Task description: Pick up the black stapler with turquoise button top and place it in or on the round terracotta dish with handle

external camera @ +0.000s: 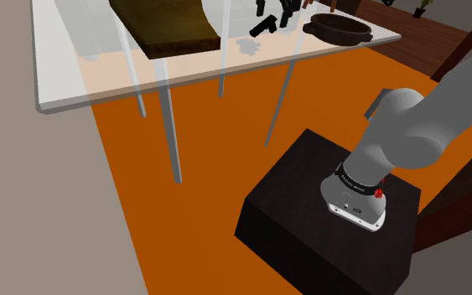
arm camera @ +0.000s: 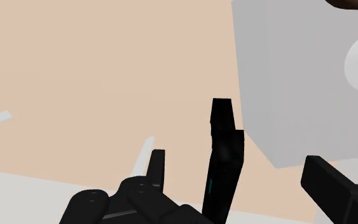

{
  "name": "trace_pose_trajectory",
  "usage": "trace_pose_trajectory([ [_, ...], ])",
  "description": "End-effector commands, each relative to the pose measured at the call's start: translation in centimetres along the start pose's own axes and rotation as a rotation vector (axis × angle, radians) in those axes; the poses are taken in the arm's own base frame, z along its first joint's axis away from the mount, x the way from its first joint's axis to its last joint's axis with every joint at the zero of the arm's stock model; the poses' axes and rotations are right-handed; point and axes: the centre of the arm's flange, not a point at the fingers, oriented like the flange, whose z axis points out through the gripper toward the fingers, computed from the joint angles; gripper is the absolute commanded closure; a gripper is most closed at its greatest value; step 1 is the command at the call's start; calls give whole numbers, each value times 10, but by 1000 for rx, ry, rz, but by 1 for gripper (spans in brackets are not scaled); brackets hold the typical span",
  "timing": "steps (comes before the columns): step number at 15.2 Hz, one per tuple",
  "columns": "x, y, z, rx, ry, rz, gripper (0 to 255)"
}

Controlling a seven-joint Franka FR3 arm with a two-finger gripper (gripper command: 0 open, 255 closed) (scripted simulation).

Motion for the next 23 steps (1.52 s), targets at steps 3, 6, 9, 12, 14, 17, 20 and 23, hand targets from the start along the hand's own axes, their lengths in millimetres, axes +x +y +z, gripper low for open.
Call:
trace_pose_trajectory([
  [3, 0, 0, 7, -1, 0, 0, 0],
  [6, 0, 0, 7, -1, 0, 0, 0],
  [9, 0, 0, 7, -1, 0, 0, 255],
  [12, 0, 0, 7, -1, 0, 0, 255],
  [14, 0, 0, 7, -1, 0, 0, 255],
  [17, 0, 0, 7, -1, 0, 0, 255],
  [20, -1, 0, -3, -1, 0, 0, 255],
  [23, -1, 0, -19, -1, 0, 0, 255],
])
